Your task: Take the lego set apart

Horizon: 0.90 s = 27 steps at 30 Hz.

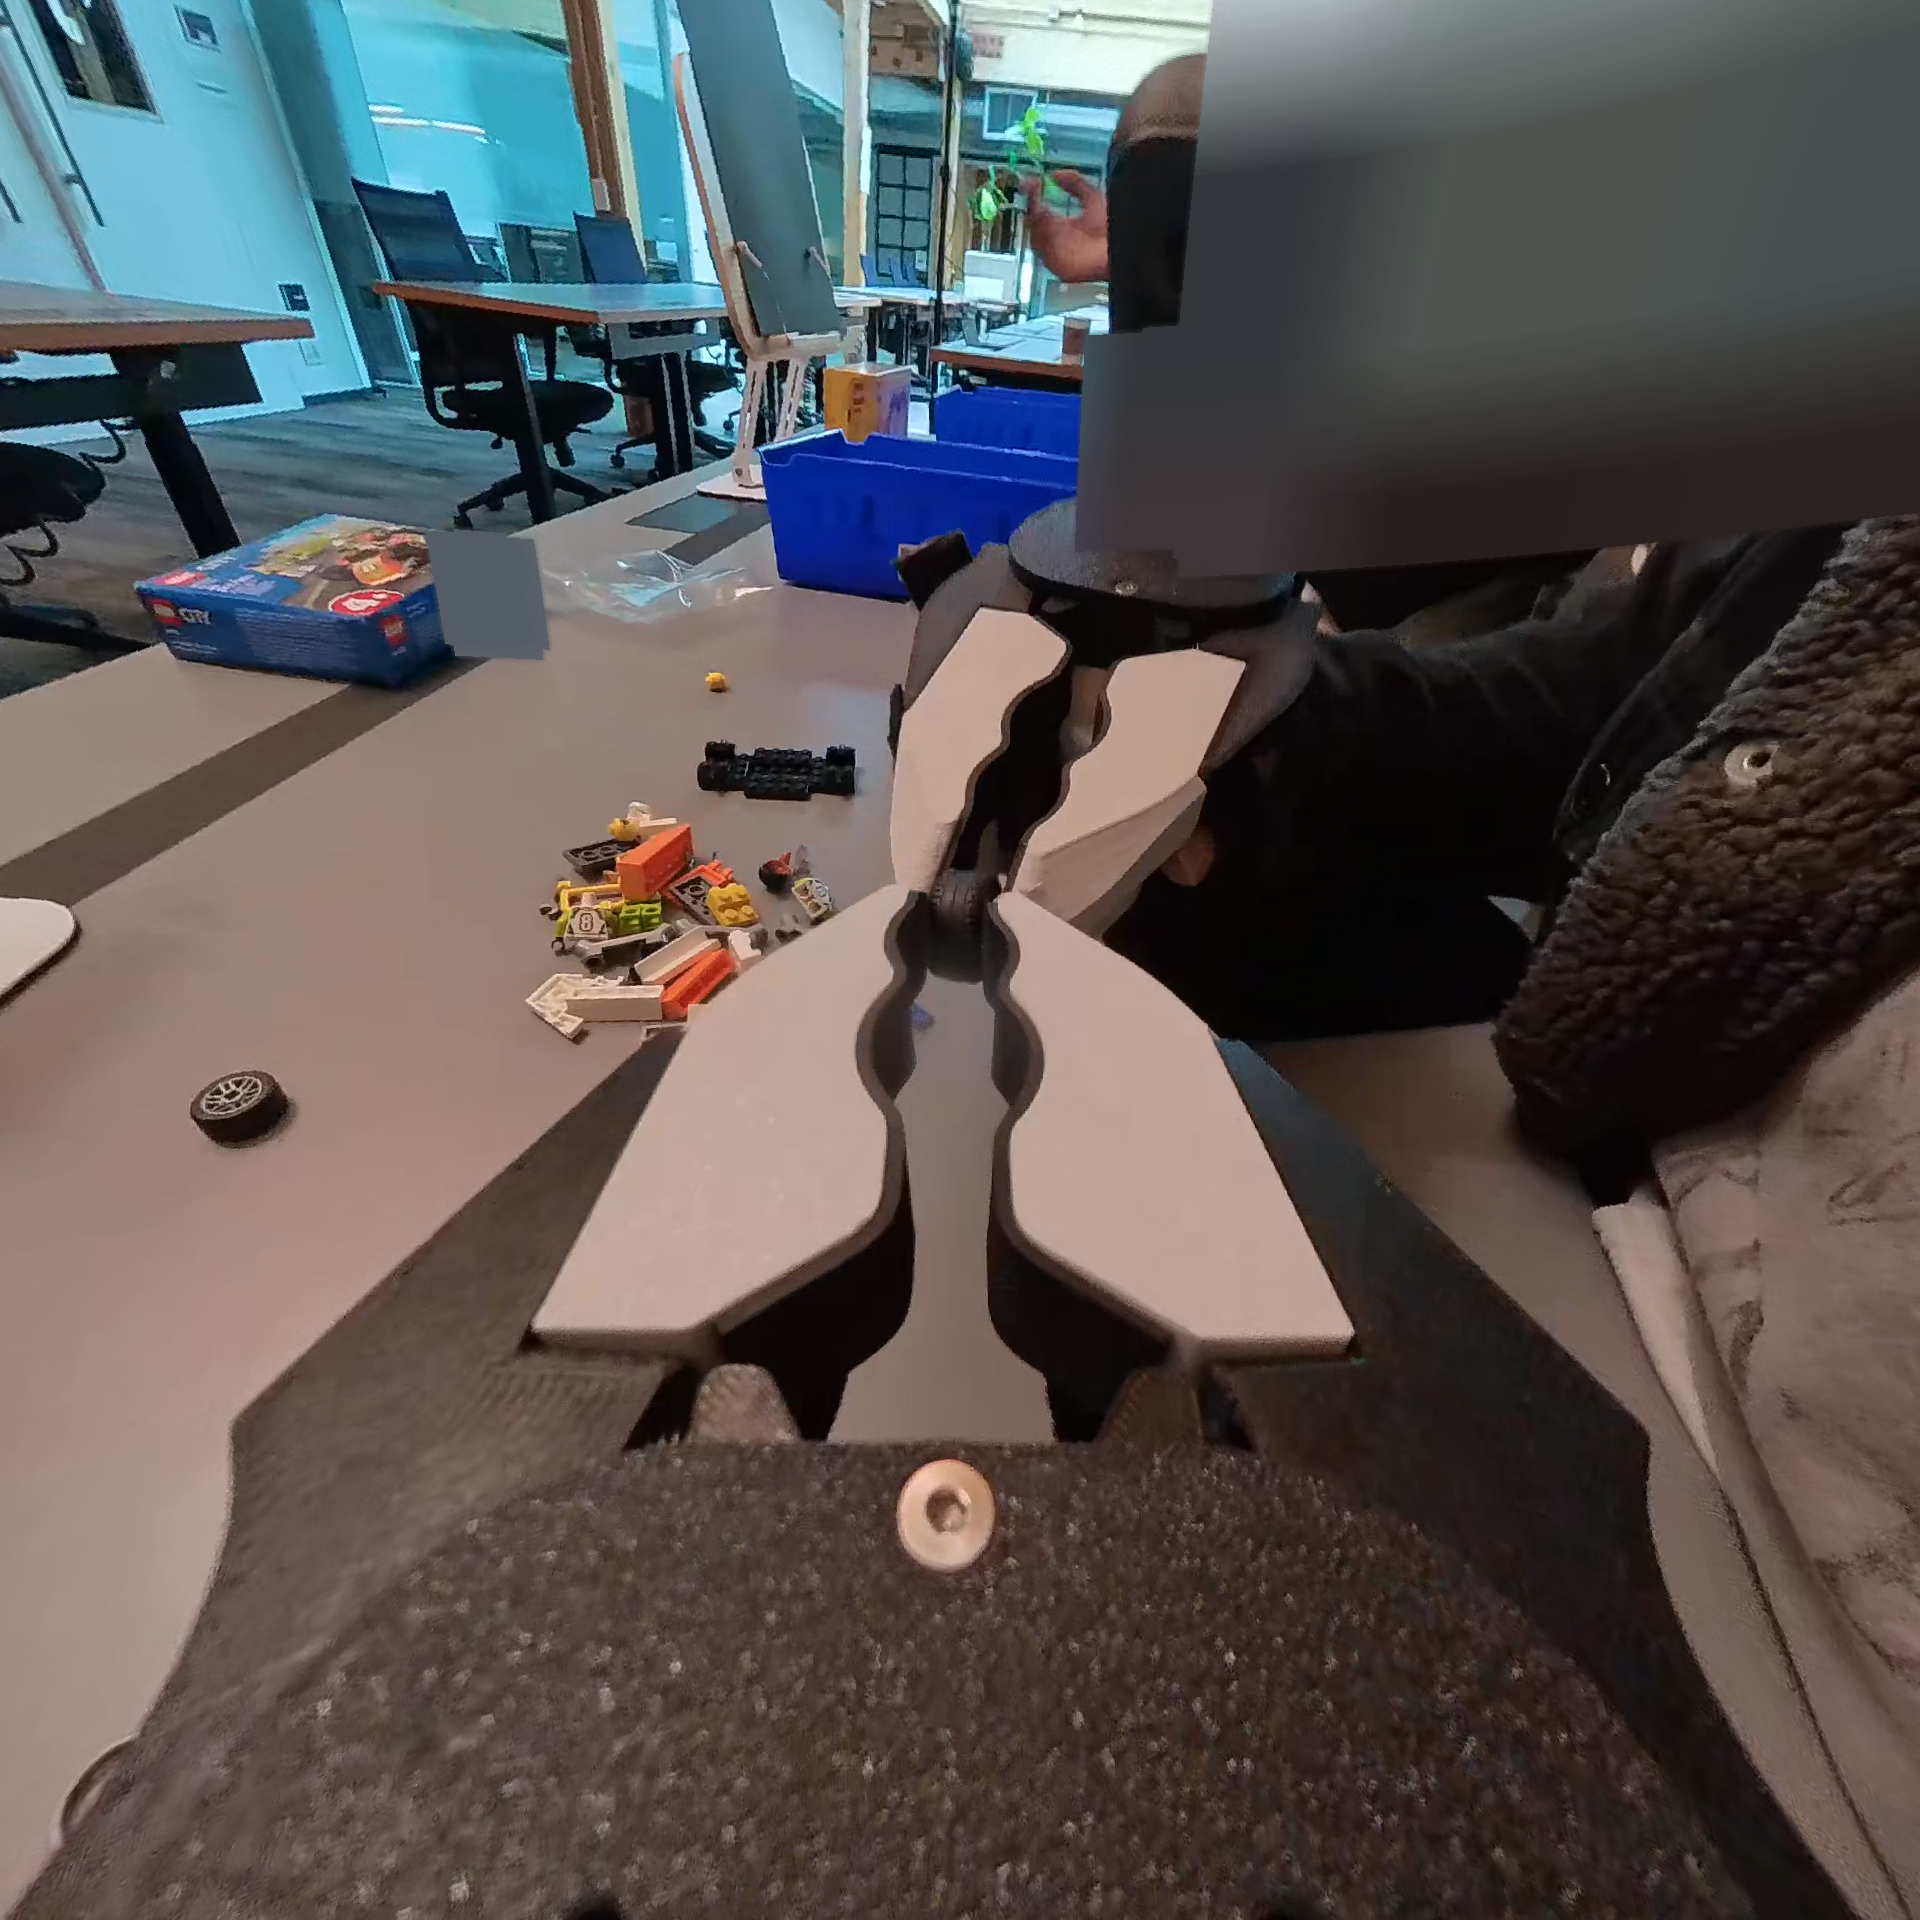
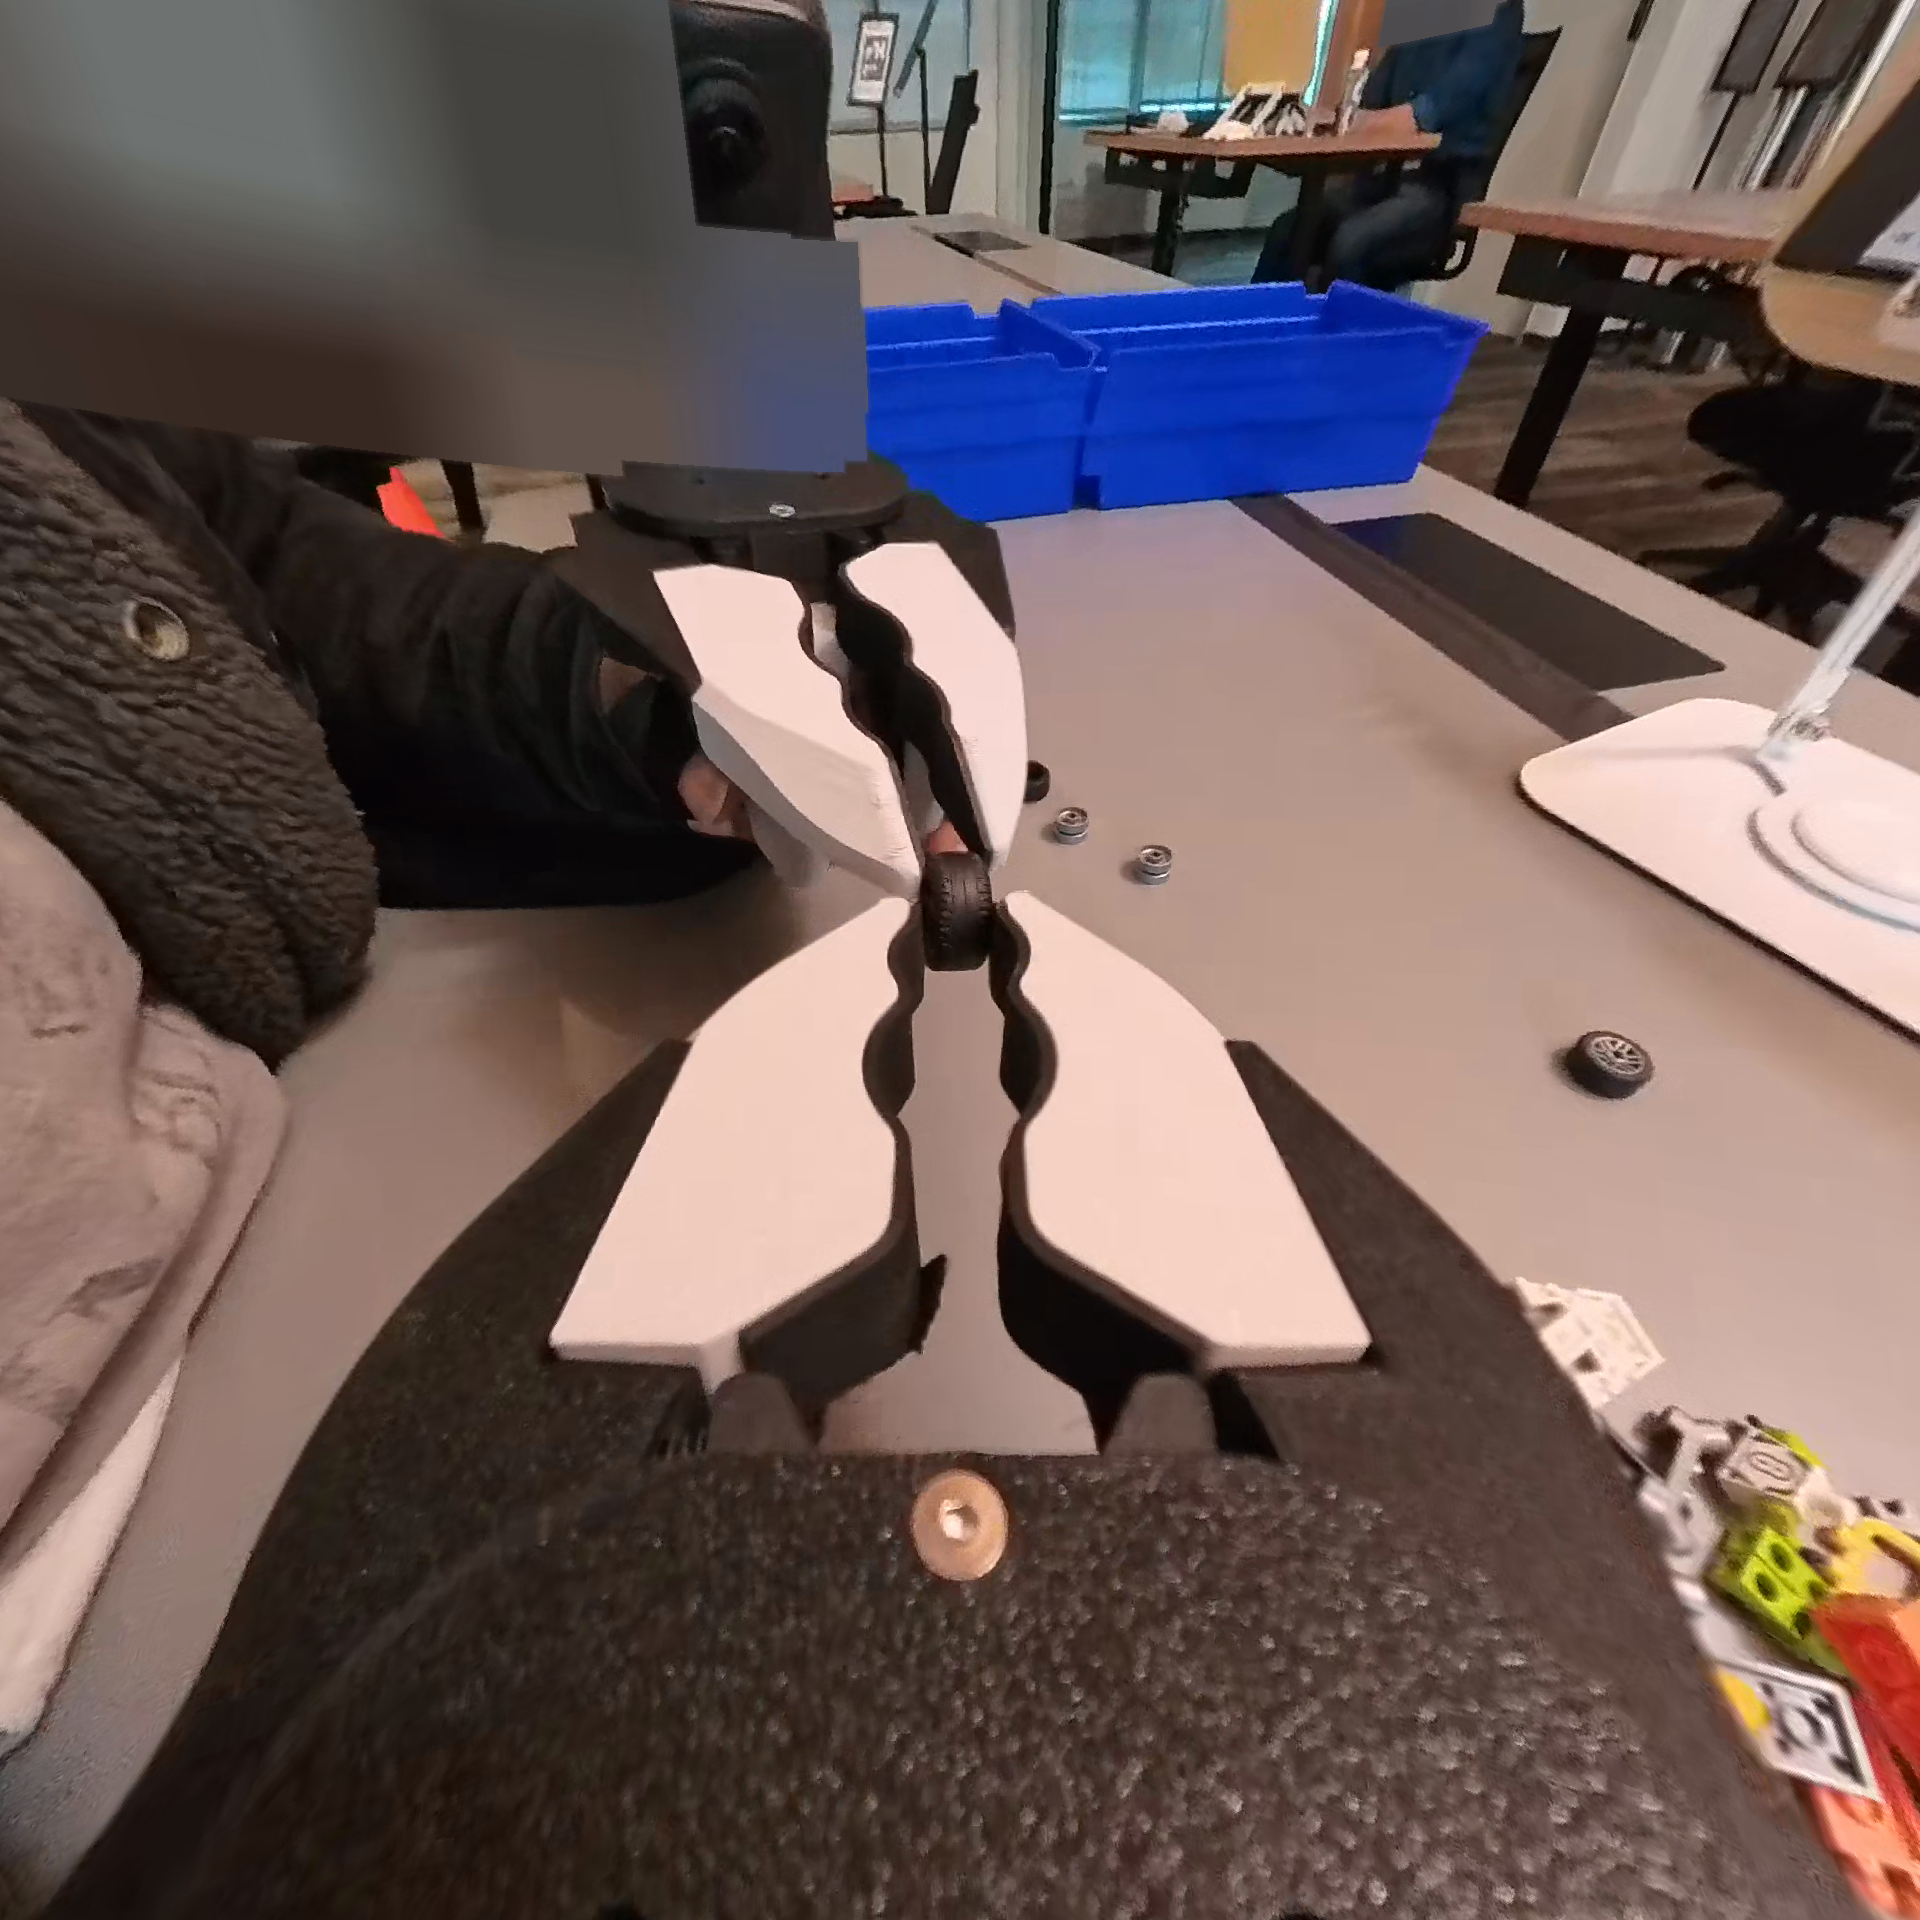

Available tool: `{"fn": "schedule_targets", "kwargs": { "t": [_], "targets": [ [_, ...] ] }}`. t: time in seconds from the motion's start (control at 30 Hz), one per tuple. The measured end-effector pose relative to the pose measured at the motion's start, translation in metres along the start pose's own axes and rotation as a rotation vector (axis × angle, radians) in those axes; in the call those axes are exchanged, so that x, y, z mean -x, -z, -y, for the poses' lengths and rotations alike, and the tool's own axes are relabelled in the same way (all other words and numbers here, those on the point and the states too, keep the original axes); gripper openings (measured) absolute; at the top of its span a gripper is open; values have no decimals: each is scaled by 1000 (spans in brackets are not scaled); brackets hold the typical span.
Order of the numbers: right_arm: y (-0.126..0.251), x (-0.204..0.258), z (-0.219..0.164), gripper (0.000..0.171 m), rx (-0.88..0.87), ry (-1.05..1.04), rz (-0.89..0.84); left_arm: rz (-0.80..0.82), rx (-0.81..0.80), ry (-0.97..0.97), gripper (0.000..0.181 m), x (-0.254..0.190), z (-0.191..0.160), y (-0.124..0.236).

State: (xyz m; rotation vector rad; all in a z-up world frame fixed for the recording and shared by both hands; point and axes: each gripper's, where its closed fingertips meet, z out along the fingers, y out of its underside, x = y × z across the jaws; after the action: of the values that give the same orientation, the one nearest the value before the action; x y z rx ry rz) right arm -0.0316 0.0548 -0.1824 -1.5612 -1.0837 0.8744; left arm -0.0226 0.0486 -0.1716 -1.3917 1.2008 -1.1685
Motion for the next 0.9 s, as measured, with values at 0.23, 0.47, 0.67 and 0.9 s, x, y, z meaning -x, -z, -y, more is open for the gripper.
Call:
{"fn": "schedule_targets", "kwargs": {
  "t": [0.23,0.47,0.67,0.9],
  "targets": [
    [7,5,-3,10,25,70,41,-25,52,-63,13,-6,-7,-2],
    [7,11,-9,10,67,132,69,0,119,-205,10,-12,-13,-4],
    [5,3,-7,10,63,145,-26,111,138,-319,9,-5,-11,-2],
    [13,-26,-12,10,100,113,-202,16,175,-388,1,-42,-26,-18]
  ]
}}
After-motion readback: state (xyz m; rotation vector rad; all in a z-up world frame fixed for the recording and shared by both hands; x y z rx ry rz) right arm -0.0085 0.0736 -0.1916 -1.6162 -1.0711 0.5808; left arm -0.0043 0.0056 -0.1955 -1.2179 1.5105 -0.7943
